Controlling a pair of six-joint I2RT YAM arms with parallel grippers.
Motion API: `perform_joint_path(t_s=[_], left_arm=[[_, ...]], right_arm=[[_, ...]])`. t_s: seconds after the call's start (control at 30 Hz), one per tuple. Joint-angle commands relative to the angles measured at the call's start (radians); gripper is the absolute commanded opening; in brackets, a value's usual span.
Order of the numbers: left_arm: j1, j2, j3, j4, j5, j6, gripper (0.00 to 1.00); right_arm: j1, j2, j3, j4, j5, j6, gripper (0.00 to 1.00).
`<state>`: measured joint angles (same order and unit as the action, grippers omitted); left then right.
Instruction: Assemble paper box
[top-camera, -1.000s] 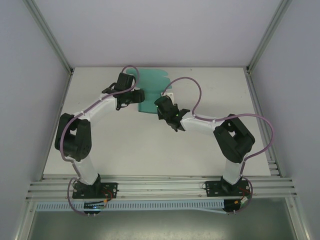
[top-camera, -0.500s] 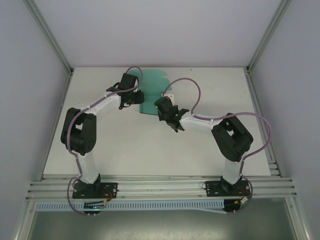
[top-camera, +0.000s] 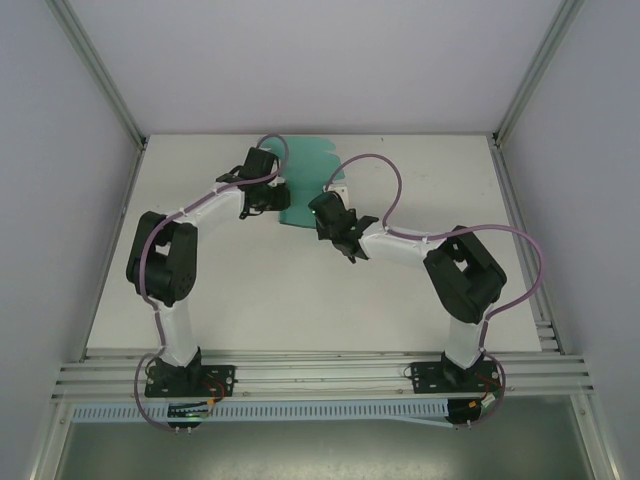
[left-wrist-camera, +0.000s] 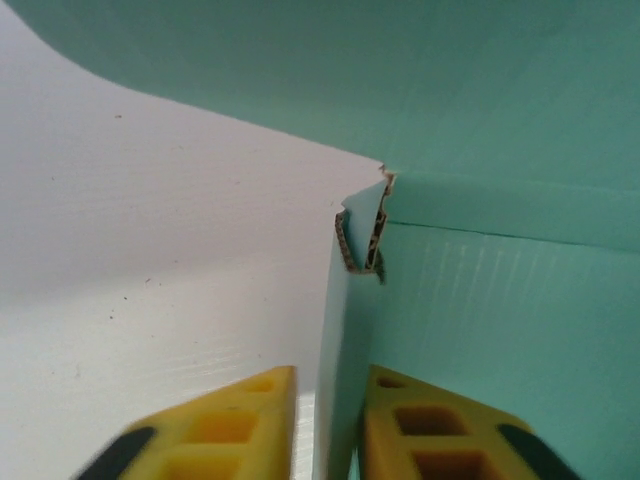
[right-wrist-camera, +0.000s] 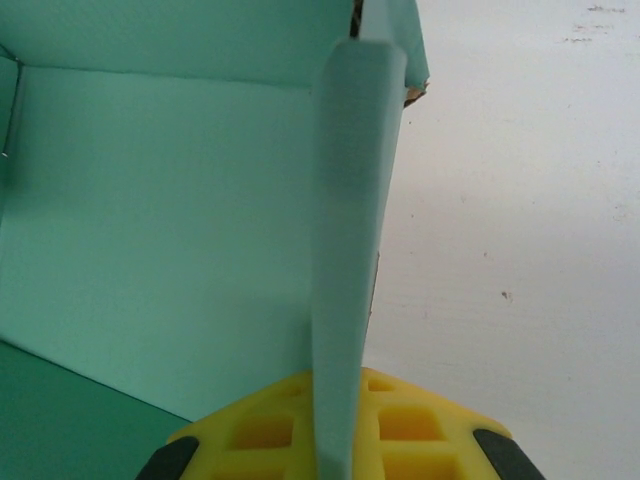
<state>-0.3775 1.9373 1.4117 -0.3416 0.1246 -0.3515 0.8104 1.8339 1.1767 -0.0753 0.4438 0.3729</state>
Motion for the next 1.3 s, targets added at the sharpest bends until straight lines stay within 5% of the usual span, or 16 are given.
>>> perform_joint_path(t_s=[0.0,0.1,0.23,0.37,0.5,0.57,0.73,1.27], left_arm=[[0.009,0.04,0.034,-0.014,0.005,0.012,0.14],[0.009,0.052,0.042,-0.015,0.007,0.019,0.0],[0.008,0.05,0.046,-0.025,-0.021,0.026,0.0],[-0.011,0.029,0.037,-0.04,-0.111,0.051,0.0],[-0.034,0.014,0.046,-0.08,-0.205,0.042,0.0],[-0.048,0.006,0.043,-0.086,-0.254,0.038,0.0],[-0.06,-0.008,0.038,-0.096,-0.278,0.024,0.0],[-0.099,0.009,0.087,-0.185,-0.373,-0.022,0.0]], right_arm=[[0.012,0.001,0.029,0.035,-0.028,-0.025,0.0],[0.012,0.008,0.034,0.035,-0.033,-0.027,0.0],[0.009,0.019,0.042,0.021,-0.019,-0.012,0.0],[-0.009,0.004,0.037,0.016,-0.052,0.008,0.2],[-0.039,-0.041,0.009,0.054,-0.15,0.014,0.56],[-0.061,-0.078,-0.017,0.088,-0.205,0.019,0.63],[-0.117,-0.105,-0.039,0.099,-0.252,0.037,0.63],[-0.158,0.074,0.026,0.145,-0.363,0.112,0.38]])
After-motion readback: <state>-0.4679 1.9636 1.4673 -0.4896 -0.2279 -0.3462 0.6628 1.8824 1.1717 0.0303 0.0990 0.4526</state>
